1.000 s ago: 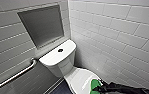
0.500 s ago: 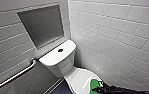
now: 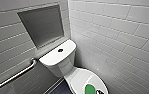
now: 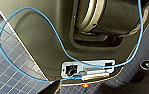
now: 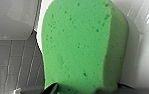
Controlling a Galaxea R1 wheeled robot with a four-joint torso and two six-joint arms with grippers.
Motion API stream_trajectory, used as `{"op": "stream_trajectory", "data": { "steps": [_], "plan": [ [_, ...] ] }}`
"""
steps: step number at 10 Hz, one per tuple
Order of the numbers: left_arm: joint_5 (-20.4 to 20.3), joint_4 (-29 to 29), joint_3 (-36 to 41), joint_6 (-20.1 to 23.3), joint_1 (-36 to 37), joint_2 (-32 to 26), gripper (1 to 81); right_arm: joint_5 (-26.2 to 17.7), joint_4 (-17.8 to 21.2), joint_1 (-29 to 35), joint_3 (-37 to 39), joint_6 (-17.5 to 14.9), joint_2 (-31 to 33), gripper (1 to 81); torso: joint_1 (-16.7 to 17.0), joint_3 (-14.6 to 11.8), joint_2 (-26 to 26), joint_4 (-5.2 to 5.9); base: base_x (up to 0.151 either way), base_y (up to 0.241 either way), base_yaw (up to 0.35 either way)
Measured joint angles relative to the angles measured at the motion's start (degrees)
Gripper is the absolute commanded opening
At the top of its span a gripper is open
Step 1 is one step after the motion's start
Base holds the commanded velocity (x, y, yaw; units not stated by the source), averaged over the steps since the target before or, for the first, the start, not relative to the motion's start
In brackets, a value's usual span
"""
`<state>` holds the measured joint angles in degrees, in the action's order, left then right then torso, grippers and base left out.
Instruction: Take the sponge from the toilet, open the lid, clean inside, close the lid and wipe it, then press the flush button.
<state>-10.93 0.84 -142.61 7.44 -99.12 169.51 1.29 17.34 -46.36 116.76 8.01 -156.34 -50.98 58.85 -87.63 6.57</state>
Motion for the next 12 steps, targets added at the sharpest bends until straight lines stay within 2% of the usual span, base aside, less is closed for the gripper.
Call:
{"op": "stream_trajectory", "data": {
  "steps": [2, 6, 9, 10, 12],
  "plan": [
    [0.00, 0.00, 0.00, 0.00, -0.05, -0.11, 81.1, 4.61, -1.63, -1.93, 0.63, 0.01, -0.22, 81.1, 0.00, 0.00, 0.00, 0.00, 0.000, 0.000, 0.000],
    [0.02, 0.00, 0.05, -0.02, -0.10, -0.13, 81.1, 9.34, -3.97, -3.15, 2.61, 0.22, -2.15, 81.1, 0.02, -0.02, -0.02, 0.00, 0.000, 0.000, 0.000],
    [0.05, 0.00, 0.35, -0.06, -0.63, -0.16, 81.1, 9.67, -5.99, -3.13, 2.40, 0.17, -2.21, 81.1, 0.02, -0.02, -0.02, 0.00, 0.000, 0.000, 0.000],
    [0.13, 0.00, 0.88, -0.09, -0.68, -0.16, 81.1, 8.63, -6.45, -3.13, 2.10, -0.05, -1.99, 1.0, 0.02, -0.02, -0.02, 0.00, 0.000, 0.000, 0.000],
    [0.05, 0.00, 1.43, -0.13, -0.68, -0.16, 81.1, 8.11, -6.45, -3.63, 1.97, 0.17, -1.27, 1.0, 0.02, -0.02, -0.02, 0.02, 0.000, 0.000, 0.000]
  ]
}}
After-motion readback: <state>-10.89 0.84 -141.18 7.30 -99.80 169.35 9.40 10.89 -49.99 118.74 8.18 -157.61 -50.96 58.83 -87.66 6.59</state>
